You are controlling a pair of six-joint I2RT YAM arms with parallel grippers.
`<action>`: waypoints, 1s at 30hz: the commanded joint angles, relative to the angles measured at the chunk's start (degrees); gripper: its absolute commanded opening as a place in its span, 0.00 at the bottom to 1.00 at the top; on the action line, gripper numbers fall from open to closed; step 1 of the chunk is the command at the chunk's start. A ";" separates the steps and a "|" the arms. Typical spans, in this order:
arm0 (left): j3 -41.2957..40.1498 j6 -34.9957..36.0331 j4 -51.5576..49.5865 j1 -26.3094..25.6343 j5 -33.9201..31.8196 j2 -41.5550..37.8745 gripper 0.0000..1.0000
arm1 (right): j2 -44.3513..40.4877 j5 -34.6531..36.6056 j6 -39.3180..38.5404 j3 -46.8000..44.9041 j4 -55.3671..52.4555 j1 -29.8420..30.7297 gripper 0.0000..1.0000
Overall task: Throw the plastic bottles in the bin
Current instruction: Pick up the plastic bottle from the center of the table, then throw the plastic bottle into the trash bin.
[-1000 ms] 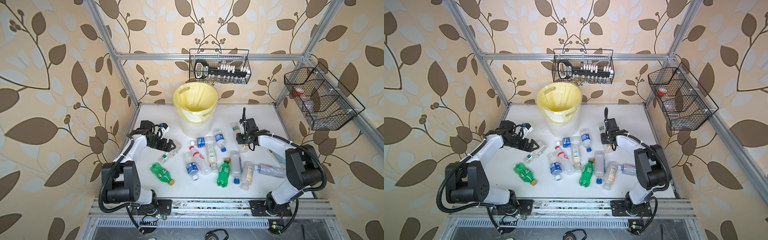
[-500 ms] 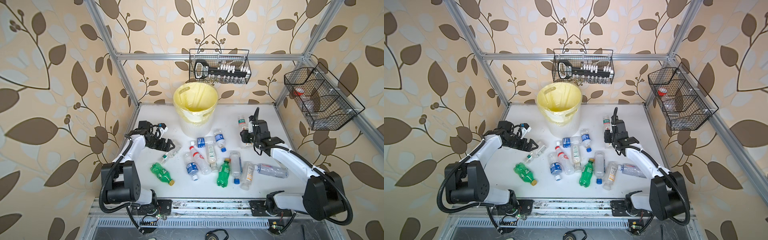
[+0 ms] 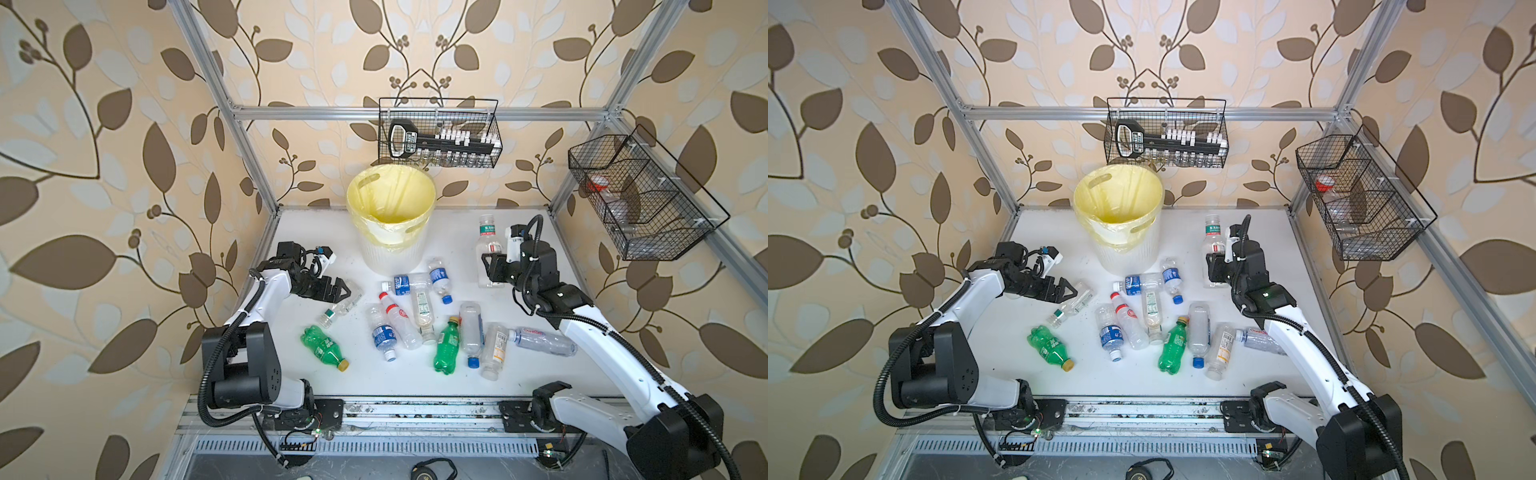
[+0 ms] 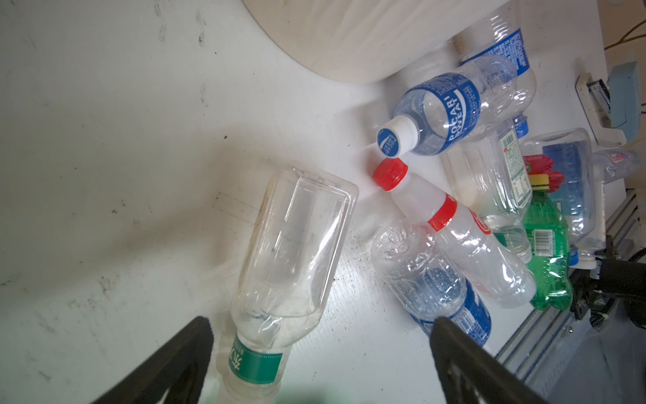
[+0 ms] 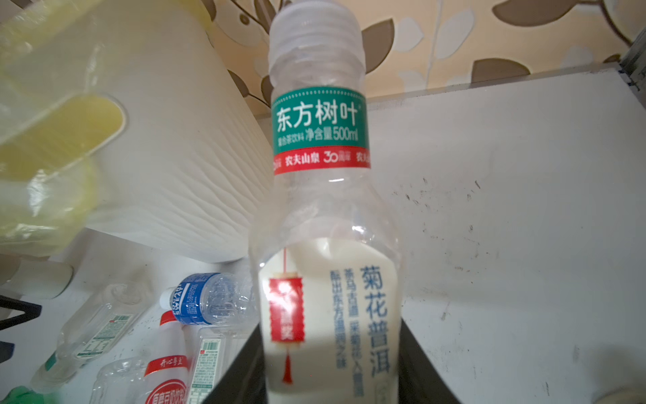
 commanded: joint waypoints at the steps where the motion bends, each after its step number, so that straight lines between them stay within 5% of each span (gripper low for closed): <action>1: 0.84 0.28 -1.03 0.88 0.92 -1.67 0.99 | -1.36 -1.84 1.16 4.09 0.07 0.44 0.31; 23: 0.84 0.32 -1.31 1.98 1.33 -1.36 0.99 | 3.15 -10.65 3.02 23.50 3.06 1.24 0.29; 30: 0.95 0.37 -1.39 2.25 1.73 -1.17 0.99 | 1.81 -12.16 2.98 23.62 4.89 1.54 0.29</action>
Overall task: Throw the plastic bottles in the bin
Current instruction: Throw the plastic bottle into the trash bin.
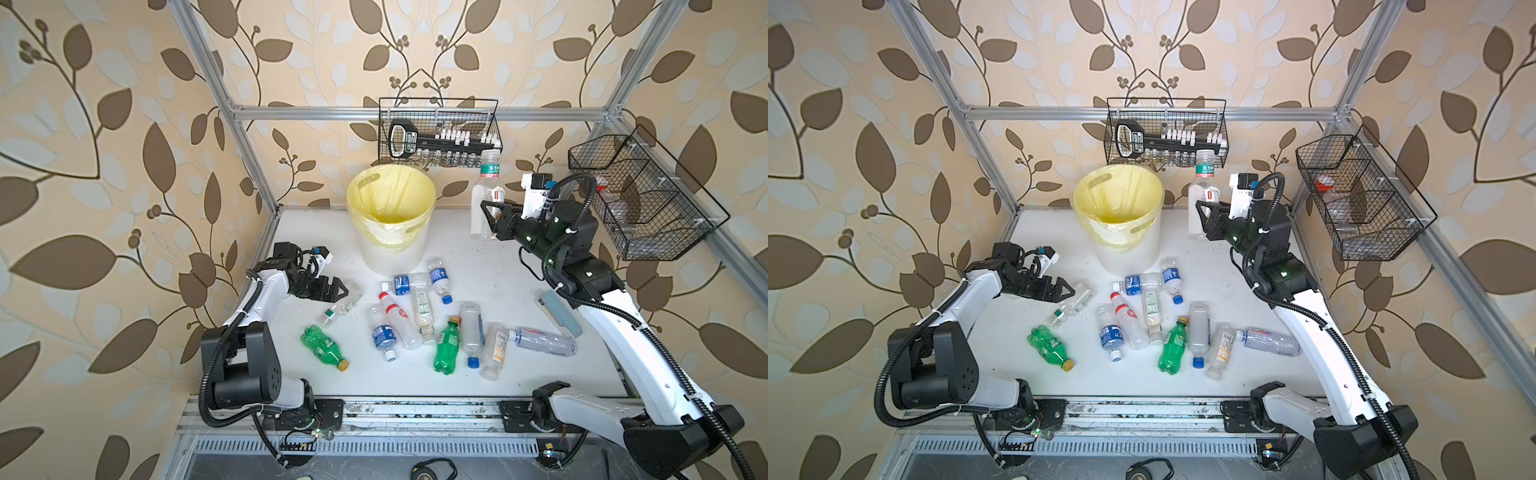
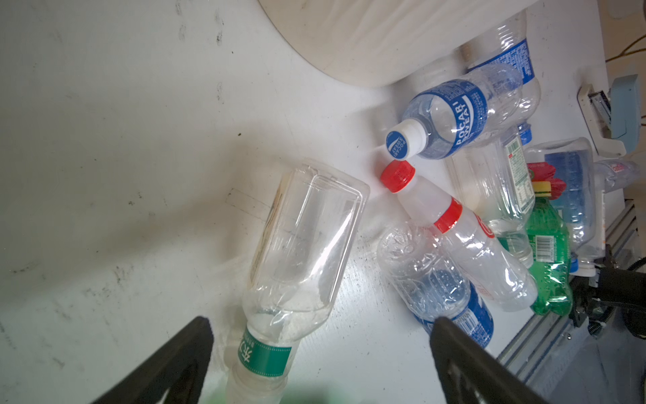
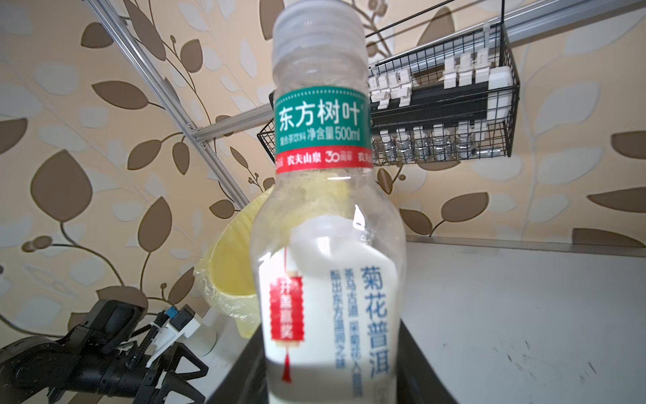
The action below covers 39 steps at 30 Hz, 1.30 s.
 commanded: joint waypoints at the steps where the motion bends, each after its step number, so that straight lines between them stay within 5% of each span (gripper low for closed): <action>1: 0.88 0.50 -1.18 0.83 1.59 -1.18 0.99 | -2.75 -1.21 -0.05 -0.18 2.45 0.51 0.29; 8: 0.92 0.70 -1.35 1.02 2.25 -0.58 0.99 | -10.79 5.03 -5.40 -6.26 0.02 2.44 0.30; 16: 1.45 0.53 -1.71 0.98 2.39 -0.20 0.99 | -8.92 10.17 -7.98 -4.90 1.27 9.50 0.30; 22: 1.62 0.41 -1.97 1.02 2.16 -0.73 0.99 | 3.60 14.62 -11.17 5.31 5.10 16.72 0.31; 28: 1.79 0.33 -2.15 1.02 2.28 -1.13 0.99 | 23.67 14.59 -11.54 23.41 8.25 17.84 0.31; 29: 1.92 0.37 -2.28 1.07 2.30 -1.09 0.99 | 27.71 15.20 -12.40 28.48 6.40 17.99 0.37; 32: 1.80 0.45 -2.56 1.19 1.78 -1.14 0.99 | 38.85 13.95 -12.88 47.71 -5.91 17.81 0.94; 35: 1.87 0.33 -2.58 1.38 2.29 -1.52 0.99 | 42.93 14.57 -13.63 58.08 -13.68 18.47 1.00; 39: 1.66 0.24 -2.06 1.46 2.50 -1.99 0.99 | 31.34 14.60 -12.65 41.41 -1.02 19.06 1.00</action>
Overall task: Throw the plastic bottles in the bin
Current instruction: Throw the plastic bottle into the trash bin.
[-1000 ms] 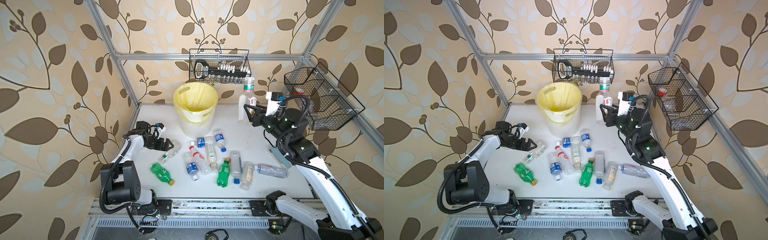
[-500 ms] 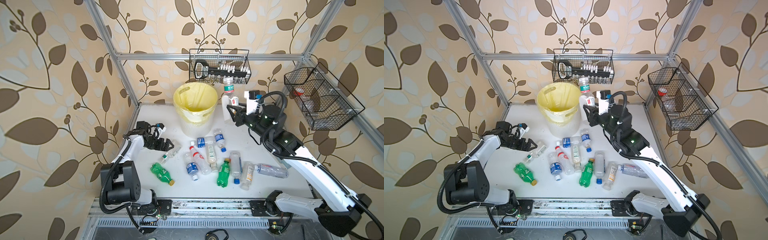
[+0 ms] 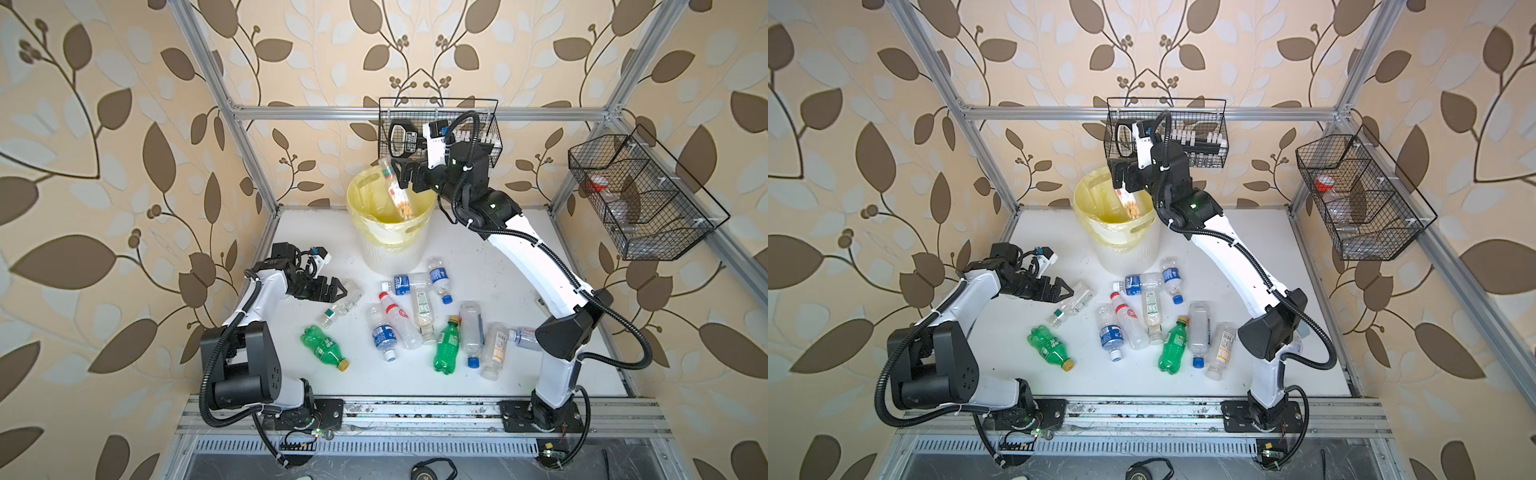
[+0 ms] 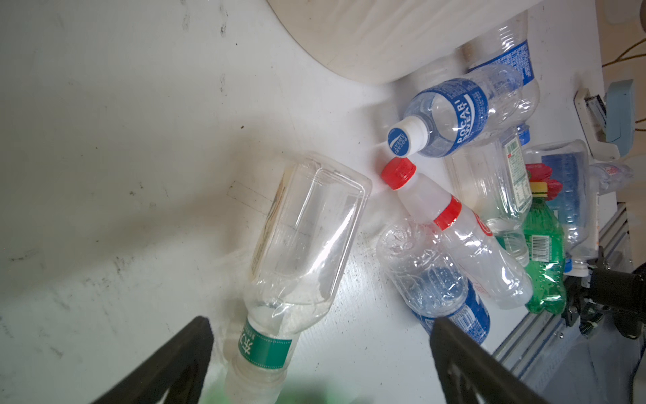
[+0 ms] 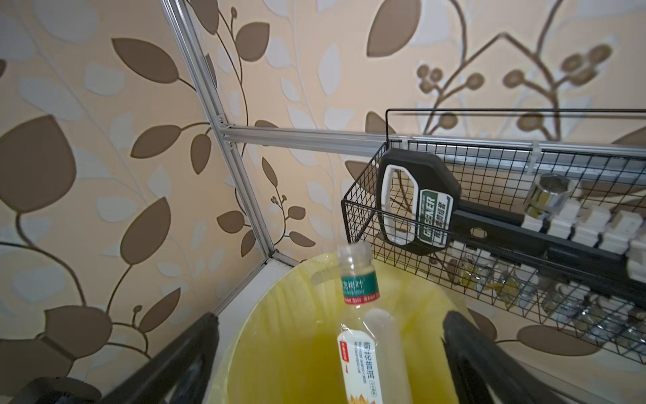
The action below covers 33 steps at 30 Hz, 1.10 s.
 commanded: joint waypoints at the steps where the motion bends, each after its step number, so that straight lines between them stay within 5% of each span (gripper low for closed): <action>1: 1.58 0.26 -0.97 0.72 2.24 -1.97 0.99 | -11.64 0.14 -0.34 -10.76 7.41 0.51 1.00; 12: 2.07 0.46 -1.76 0.69 3.36 -1.55 0.99 | -30.56 1.22 3.95 -36.85 11.91 -0.84 1.00; 33: 3.30 2.76 -2.66 0.63 -1.74 -1.56 0.99 | -47.88 3.72 12.58 -62.85 7.13 -2.12 1.00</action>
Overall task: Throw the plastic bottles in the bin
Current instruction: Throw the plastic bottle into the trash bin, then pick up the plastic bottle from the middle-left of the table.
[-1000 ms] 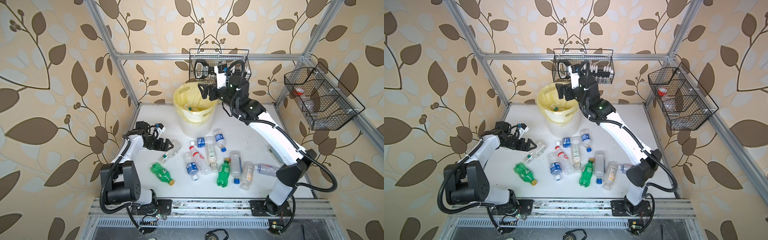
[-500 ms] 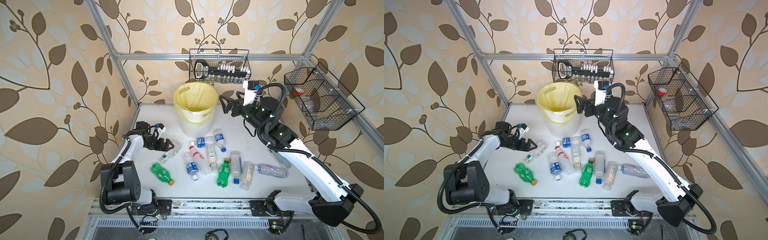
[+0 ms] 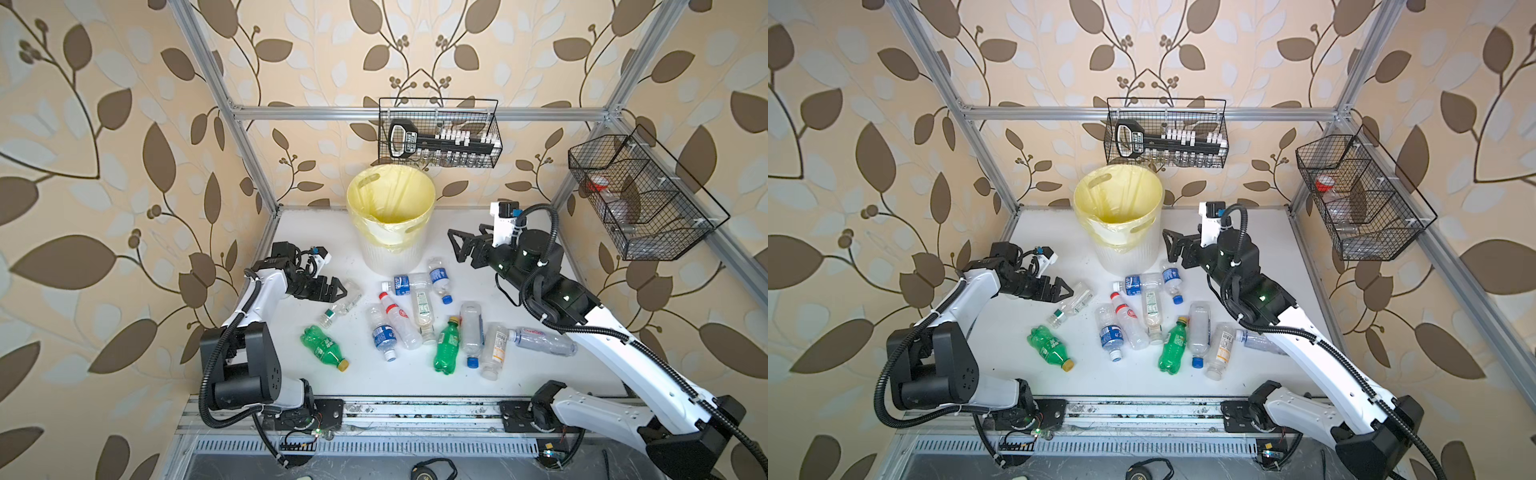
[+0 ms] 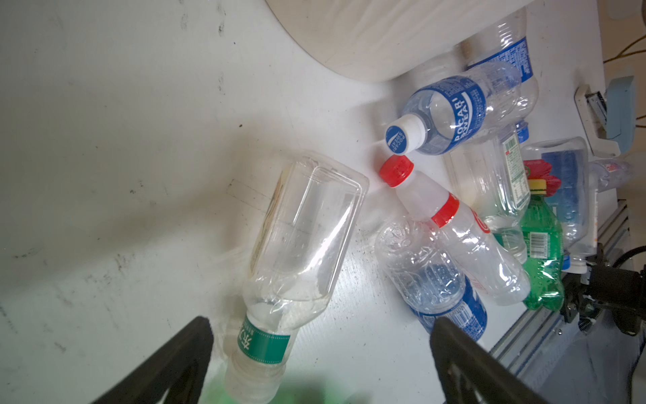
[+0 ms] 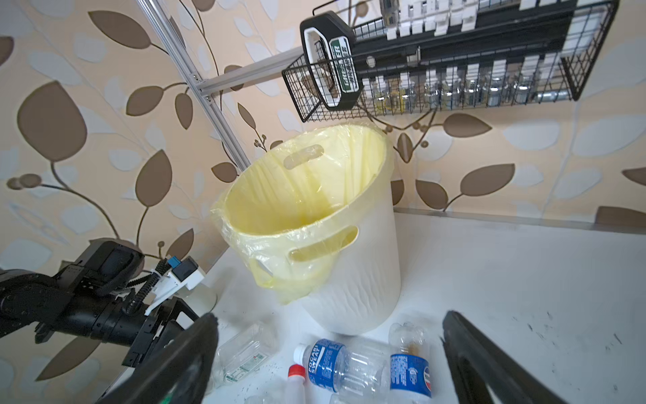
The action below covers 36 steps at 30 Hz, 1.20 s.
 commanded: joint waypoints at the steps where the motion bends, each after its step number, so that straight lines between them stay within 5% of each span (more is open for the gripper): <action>1: 2.63 2.77 -1.55 0.57 -1.02 -1.35 0.99 | -2.94 2.39 2.44 -3.69 -1.75 0.11 1.00; 17: 3.33 8.18 -5.63 -3.35 -1.85 0.20 0.99 | -9.58 5.68 8.49 -16.70 -3.77 -0.02 1.00; 22: 1.69 7.87 -3.94 -8.09 -6.91 1.86 0.99 | -8.63 6.82 10.18 -17.57 -3.84 -0.74 1.00; 36: -2.50 7.29 3.93 -10.38 -12.97 1.15 0.99 | -7.46 8.13 13.11 -19.71 0.47 -0.85 1.00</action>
